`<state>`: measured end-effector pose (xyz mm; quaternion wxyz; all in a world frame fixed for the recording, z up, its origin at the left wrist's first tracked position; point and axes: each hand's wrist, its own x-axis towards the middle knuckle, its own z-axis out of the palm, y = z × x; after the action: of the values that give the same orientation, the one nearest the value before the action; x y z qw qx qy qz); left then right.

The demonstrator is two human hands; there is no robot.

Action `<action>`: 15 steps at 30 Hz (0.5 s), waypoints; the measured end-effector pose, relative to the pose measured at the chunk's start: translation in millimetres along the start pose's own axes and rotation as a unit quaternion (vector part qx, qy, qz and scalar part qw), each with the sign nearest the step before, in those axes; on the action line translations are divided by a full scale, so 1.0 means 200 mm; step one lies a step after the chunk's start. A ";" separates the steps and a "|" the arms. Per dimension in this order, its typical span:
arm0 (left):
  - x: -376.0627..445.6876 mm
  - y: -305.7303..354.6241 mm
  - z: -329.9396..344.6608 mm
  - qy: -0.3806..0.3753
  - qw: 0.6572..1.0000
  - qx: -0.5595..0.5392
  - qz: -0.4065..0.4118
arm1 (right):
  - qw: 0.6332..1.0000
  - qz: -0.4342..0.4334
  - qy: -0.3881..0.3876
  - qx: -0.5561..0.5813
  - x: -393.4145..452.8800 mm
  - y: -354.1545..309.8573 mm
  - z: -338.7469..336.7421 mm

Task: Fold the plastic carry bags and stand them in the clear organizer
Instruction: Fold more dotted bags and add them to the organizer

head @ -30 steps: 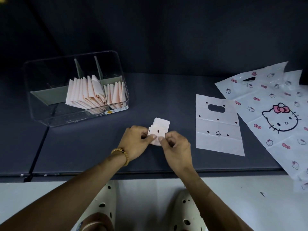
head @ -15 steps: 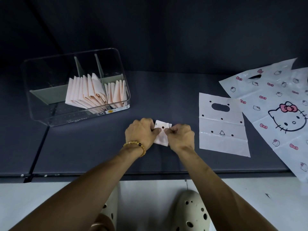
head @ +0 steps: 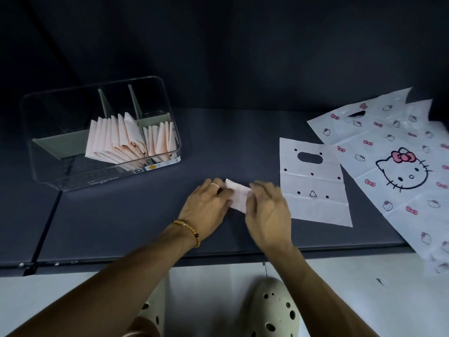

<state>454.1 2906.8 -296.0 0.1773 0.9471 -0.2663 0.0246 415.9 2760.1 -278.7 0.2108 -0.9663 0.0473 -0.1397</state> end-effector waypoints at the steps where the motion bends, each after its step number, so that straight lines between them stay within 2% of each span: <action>1: 0.01 0.01 0.00 -0.004 1.000 0.004 -0.014 | 0.999 -0.021 -0.029 -0.040 -0.05 0.02 0.01; 4: 0.03 0.02 0.00 0.001 0.999 0.026 -0.022 | 0.981 -0.029 -0.158 -0.109 -0.16 0.06 0.05; 7: 0.03 0.01 0.01 0.030 0.998 0.061 -0.006 | 0.973 -0.032 -0.187 -0.128 -0.20 0.08 0.10; 9: 0.06 0.03 0.04 0.029 0.996 0.075 0.041 | 0.970 -0.030 -0.200 -0.133 -0.20 0.08 0.11; 12: 0.11 0.05 0.13 -0.076 0.990 0.020 0.119 | 0.972 -0.033 -0.188 -0.137 -0.20 0.08 0.11; 15: 0.15 0.00 0.17 -0.129 0.983 0.005 0.129 | 0.971 -0.038 -0.194 -0.134 -0.21 0.10 0.11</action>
<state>477.0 2879.9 -323.1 0.1317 0.9012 -0.4064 -0.0737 381.9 2757.5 -315.8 0.0788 -0.9956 -0.0126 0.0501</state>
